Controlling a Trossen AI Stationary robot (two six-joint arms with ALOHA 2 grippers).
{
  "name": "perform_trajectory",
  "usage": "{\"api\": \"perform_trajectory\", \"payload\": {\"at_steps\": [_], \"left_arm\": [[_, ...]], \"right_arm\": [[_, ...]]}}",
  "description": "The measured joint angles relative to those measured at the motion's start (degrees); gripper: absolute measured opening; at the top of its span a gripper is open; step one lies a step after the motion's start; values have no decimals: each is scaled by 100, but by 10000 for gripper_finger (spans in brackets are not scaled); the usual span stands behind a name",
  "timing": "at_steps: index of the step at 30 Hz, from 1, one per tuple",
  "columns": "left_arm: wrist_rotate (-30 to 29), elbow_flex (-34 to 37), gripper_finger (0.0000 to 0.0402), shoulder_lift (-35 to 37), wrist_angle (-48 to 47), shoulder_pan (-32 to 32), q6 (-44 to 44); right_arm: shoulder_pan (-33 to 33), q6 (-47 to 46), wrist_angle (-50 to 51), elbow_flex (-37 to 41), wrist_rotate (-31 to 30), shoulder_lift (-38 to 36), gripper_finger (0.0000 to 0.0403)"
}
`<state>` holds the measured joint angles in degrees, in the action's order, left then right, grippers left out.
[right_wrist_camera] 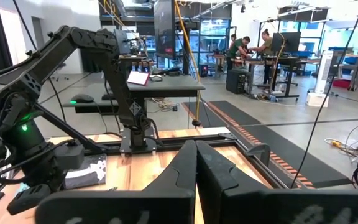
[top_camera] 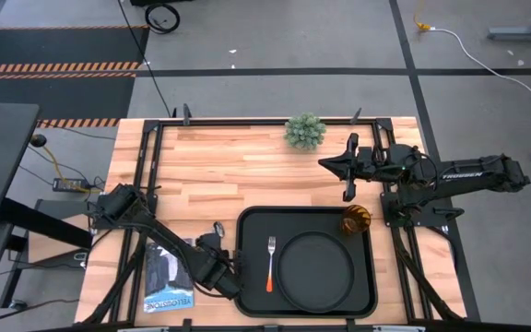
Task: Pick and place plate/cup/fork/spoon on tray
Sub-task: Put the yellow spoon on the black tray on the left of the orange fork
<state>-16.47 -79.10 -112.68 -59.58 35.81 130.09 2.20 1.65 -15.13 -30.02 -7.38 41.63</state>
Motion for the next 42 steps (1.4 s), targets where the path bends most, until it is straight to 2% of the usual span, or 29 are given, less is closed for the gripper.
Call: {"api": "perform_trajectory", "payload": {"at_steps": [6,13,19,27,34,42], "left_arm": [[-415,-246,70,9,180,-201,-457],[-454,-296,70,11,1024,-551,-1369],[-464,-301,70,-51,1591,-757,-1811],[-292,-363,70,-451,2084,-735,-1831],[-282,-755,70,-636,2049,-685,-1952],[11,-768,70,-828,1951,-665,-1859]], "right_arm": [[0,-9,-20,0,0,0,7],[0,-9,-20,0,0,0,7],[0,-7,-7,0,15,0,7],[0,-4,51,2,107,0,7],[1,-17,8,2,120,0,7],[1,-46,-24,2,164,0,7]]}}
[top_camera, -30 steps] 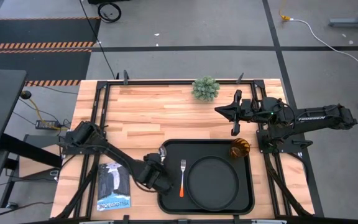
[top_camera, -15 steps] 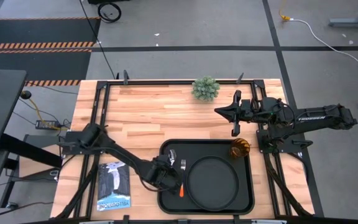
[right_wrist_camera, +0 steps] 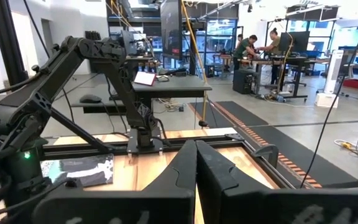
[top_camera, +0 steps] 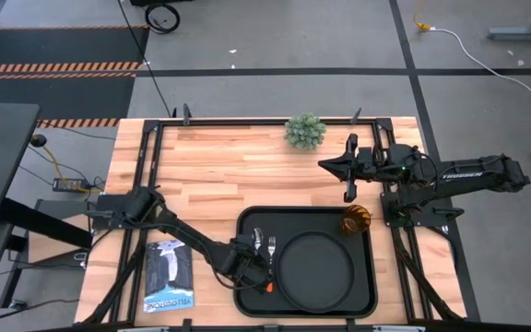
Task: Pick and place plate/cup/fork/spoon on tray
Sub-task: Put the yellow spoon on the black tray on the left of the orange fork
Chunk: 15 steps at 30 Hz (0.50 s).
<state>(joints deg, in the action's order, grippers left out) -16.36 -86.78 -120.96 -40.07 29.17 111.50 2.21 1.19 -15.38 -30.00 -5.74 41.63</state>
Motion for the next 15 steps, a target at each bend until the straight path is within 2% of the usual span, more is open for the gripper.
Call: {"api": "perform_trajectory", "payload": {"at_steps": [8,15], "left_arm": [[73,0,74,-29,-8,0,-61],[77,0,120,-29,-49,-1,-153]], "right_arm": [[0,-9,37,-1,0,0,7],[-1,-9,117,-2,-2,0,7]]}}
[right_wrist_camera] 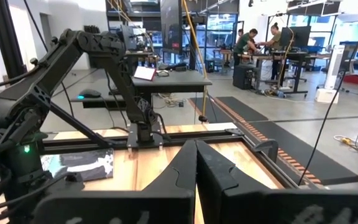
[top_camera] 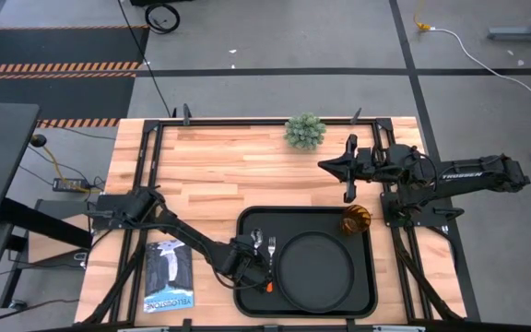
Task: Pick and place plate/cup/fork/spoon on tray
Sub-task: Put the yellow spoon on the black tray on the left of the orange fork, then return to Home Position
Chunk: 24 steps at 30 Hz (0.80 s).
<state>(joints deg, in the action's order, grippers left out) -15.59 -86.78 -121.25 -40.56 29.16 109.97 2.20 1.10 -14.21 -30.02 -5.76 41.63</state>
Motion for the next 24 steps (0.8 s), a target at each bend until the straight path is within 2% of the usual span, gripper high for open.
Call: {"api": "perform_trajectory", "payload": {"at_steps": [7,11,15,20,24], "left_arm": [[83,0,160,137,-135,1,-608],[383,4,164,233,-470,-7,-991],[372,4,165,412,-996,-23,-1053],[-77,4,165,670,-1498,-23,-1343],[-262,3,165,825,-1539,-45,-1815]], "right_arm": [[2,-207,71,2,225,0,7],[0,-311,51,2,389,0,7],[0,-558,156,2,393,0,7],[0,-892,211,2,402,11,7],[0,-1026,193,0,349,53,7]]}}
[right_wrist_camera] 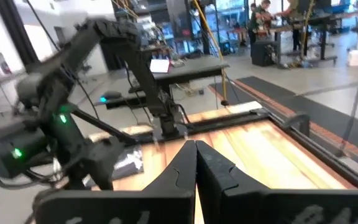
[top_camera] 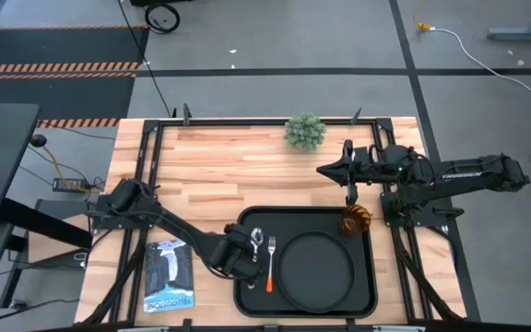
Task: Pick and place plate/cup/fork/spoon on tray
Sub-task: Return to Home Position
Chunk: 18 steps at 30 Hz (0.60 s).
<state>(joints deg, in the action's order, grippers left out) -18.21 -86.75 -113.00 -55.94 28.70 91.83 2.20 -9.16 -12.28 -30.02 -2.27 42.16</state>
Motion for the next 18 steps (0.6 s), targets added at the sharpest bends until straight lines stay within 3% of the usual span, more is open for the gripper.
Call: {"api": "perform_trajectory", "payload": {"at_steps": [4,9,18], "left_arm": [[-219,1,165,140,-159,-61,-395],[-990,-4,165,323,-371,-129,-1140],[-2260,-3,165,508,-269,-192,-4570]], "right_arm": [[0,-16,98,2,-94,122,7],[0,-14,76,3,38,252,7],[94,113,69,2,48,347,7]]}}
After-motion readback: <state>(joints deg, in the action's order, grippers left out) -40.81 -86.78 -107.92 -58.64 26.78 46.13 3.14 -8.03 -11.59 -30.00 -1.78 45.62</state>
